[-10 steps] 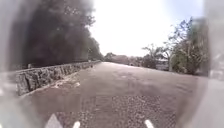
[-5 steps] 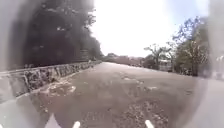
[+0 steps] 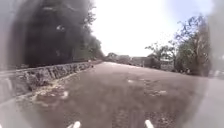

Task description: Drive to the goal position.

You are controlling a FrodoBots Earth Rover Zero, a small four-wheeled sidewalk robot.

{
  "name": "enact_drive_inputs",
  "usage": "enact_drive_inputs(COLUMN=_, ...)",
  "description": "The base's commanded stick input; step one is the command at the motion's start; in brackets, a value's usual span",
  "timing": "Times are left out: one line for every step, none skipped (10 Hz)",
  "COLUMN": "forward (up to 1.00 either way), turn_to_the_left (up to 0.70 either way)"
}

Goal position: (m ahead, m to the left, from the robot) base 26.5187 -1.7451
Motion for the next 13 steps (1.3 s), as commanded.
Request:
enact_drive_inputs(forward=0.85, turn_to_the_left=0.0)
enact_drive_inputs(forward=0.85, turn_to_the_left=0.0)
enact_drive_inputs(forward=0.85, turn_to_the_left=0.0)
enact_drive_inputs(forward=0.85, turn_to_the_left=0.0)
enact_drive_inputs(forward=0.85, turn_to_the_left=0.0)
enact_drive_inputs(forward=0.85, turn_to_the_left=0.0)
enact_drive_inputs(forward=0.85, turn_to_the_left=0.0)
enact_drive_inputs(forward=0.85, turn_to_the_left=0.0)
enact_drive_inputs(forward=0.85, turn_to_the_left=0.0)
enact_drive_inputs(forward=0.85, turn_to_the_left=0.0)
enact_drive_inputs(forward=0.85, turn_to_the_left=0.0)
enact_drive_inputs(forward=0.85, turn_to_the_left=0.0)
enact_drive_inputs(forward=0.85, turn_to_the_left=0.0)
